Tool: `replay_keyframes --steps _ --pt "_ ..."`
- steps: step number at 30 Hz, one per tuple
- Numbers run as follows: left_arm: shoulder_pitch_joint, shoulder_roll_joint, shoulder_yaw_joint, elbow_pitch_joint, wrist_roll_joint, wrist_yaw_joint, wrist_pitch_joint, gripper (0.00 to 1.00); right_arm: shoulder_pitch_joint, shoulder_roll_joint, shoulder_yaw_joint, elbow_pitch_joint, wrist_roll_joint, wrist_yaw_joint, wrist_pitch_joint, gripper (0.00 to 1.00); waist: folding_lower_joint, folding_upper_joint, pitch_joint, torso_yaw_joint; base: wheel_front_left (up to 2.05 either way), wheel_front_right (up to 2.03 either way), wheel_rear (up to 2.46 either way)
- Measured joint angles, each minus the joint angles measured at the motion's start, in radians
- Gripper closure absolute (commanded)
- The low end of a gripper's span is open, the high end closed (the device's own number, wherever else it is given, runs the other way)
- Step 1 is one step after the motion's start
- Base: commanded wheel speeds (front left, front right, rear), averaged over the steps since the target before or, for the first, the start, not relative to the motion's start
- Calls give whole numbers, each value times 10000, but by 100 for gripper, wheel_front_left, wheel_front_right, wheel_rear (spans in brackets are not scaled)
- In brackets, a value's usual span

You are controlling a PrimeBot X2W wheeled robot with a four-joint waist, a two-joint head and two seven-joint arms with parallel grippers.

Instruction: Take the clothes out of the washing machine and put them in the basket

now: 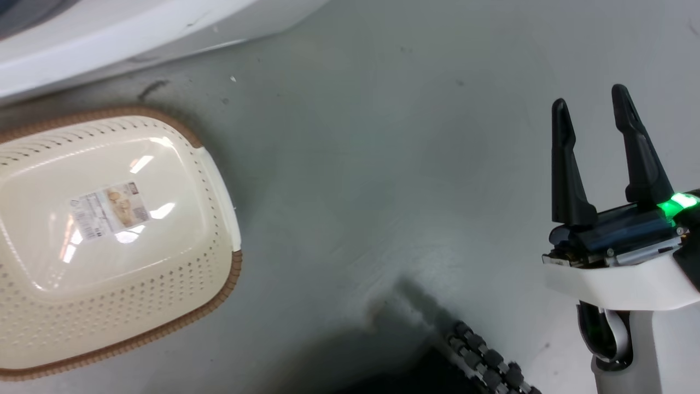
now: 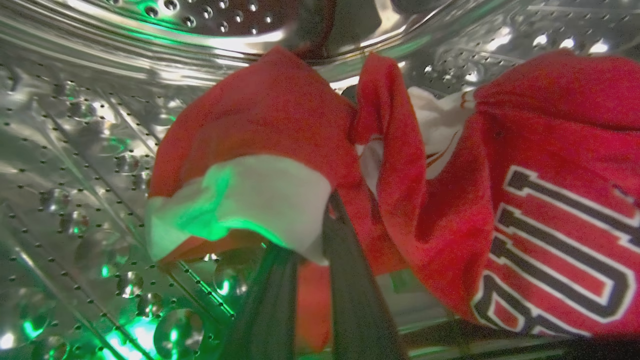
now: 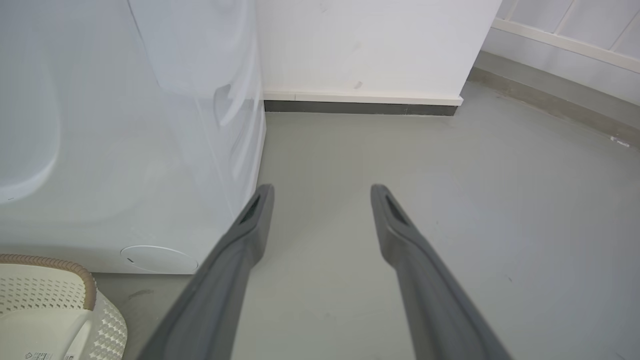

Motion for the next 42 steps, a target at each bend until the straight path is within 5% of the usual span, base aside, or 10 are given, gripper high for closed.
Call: replay_keyframes --steps 10,22,32,42 --pt "3001 -1035 -493 173 -1615 0 -3043 100 400 4 -431 508 -855 2 0 0 -1 0 -1766 756 0 0 0" --pt "5946 -2153 -1005 -278 -2268 15 -5486 100 1072 4 -579 836 -1555 0 0 0 -3 0 -4245 1799 0 0 0" --pt "9226 -2510 685 -4299 -660 1597 -5756 100 1599 4 -696 1139 -1762 0 0 0 -4 0 -6394 2722 0 0 0" --pt "12007 -3103 1879 -7798 813 2146 -5758 100 1876 2 -744 1331 -1647 0 0 0 -3 0 -7344 3252 0 0 0"
